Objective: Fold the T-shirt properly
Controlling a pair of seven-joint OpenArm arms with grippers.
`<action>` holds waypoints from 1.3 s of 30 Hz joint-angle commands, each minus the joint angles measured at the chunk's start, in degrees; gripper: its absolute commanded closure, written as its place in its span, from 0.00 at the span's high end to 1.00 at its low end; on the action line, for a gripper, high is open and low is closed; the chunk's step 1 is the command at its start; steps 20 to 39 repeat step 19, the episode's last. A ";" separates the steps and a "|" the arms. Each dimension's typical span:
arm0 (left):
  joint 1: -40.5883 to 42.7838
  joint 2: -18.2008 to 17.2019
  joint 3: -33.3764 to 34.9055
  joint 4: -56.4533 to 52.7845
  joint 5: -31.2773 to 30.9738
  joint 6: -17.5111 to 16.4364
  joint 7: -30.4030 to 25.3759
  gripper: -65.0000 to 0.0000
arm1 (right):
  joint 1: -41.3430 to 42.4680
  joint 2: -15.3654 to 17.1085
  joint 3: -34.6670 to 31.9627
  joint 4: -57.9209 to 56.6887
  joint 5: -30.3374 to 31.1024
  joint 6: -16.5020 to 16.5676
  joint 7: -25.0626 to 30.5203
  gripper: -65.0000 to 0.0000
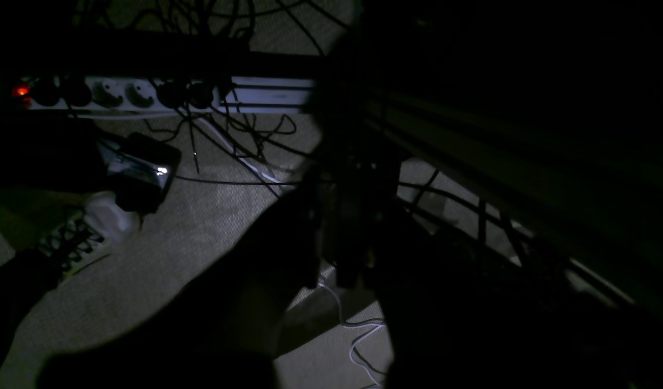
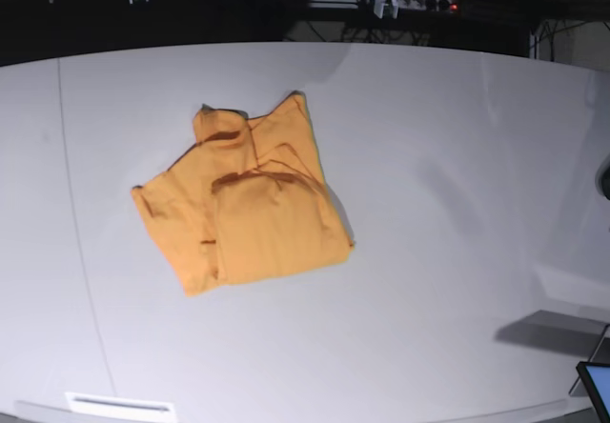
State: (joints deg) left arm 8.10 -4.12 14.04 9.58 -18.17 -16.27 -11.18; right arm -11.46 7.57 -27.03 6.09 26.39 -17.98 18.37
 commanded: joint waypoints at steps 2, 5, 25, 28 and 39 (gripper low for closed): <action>0.21 -0.06 0.07 0.13 0.02 0.05 -0.64 0.07 | -0.45 0.56 -0.09 -0.24 0.03 -0.44 0.40 0.06; 0.12 -0.14 0.07 0.22 0.02 0.05 -0.82 0.07 | -0.45 0.56 -0.09 -0.24 0.03 -0.44 0.57 0.06; 0.83 0.65 0.07 0.04 -0.07 0.05 -0.38 0.07 | -0.01 0.21 -0.09 -0.24 0.03 -0.44 0.57 0.06; 0.83 0.65 0.07 0.04 -0.07 0.05 -0.38 0.07 | -0.01 0.21 -0.09 -0.24 0.03 -0.44 0.57 0.06; 0.83 0.65 0.07 0.04 -0.07 0.05 -0.38 0.07 | -0.01 0.21 -0.09 -0.24 0.03 -0.44 0.57 0.06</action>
